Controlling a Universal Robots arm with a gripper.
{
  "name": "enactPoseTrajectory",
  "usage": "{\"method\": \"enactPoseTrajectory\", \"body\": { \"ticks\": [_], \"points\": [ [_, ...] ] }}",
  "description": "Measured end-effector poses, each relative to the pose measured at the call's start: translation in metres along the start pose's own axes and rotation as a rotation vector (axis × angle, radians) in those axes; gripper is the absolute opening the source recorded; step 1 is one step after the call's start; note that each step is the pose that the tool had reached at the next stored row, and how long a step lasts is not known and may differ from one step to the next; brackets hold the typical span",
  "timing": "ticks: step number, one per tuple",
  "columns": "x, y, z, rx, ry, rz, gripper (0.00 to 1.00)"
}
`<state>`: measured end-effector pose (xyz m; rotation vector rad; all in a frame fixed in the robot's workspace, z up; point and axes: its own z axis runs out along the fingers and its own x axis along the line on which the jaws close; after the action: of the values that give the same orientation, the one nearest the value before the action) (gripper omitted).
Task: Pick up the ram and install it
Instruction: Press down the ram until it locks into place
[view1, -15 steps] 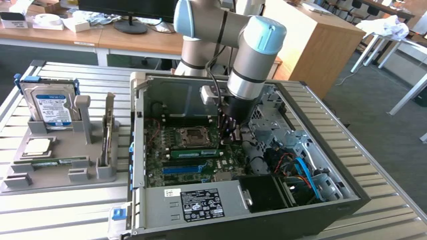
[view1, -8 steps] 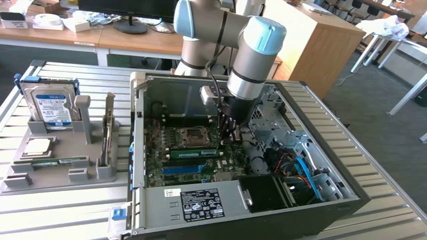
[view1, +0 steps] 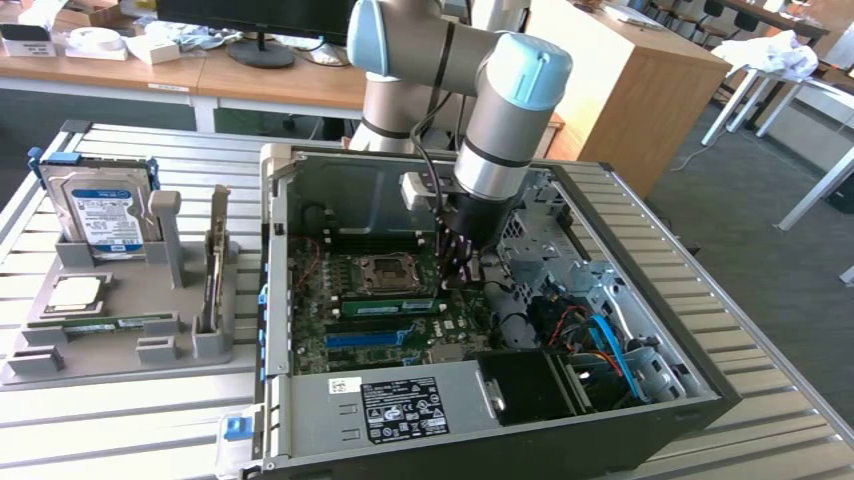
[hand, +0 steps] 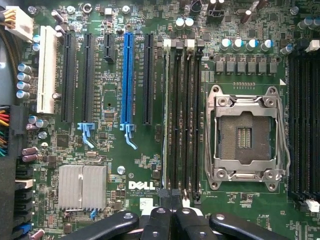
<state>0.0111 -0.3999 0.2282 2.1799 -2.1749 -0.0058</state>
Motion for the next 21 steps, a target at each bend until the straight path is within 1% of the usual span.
{"method": "enactPoseTrajectory", "body": {
  "ticks": [2, 3, 21],
  "points": [
    [-0.0001, 0.0000, 0.0001, 0.0027, -0.0043, 0.000, 0.10],
    [-0.0001, 0.0000, 0.0002, 0.0030, -0.0055, 0.000, 0.10],
    [-0.0002, -0.0001, 0.0017, 0.0030, -0.0055, 0.000, 0.10]
  ]
}}
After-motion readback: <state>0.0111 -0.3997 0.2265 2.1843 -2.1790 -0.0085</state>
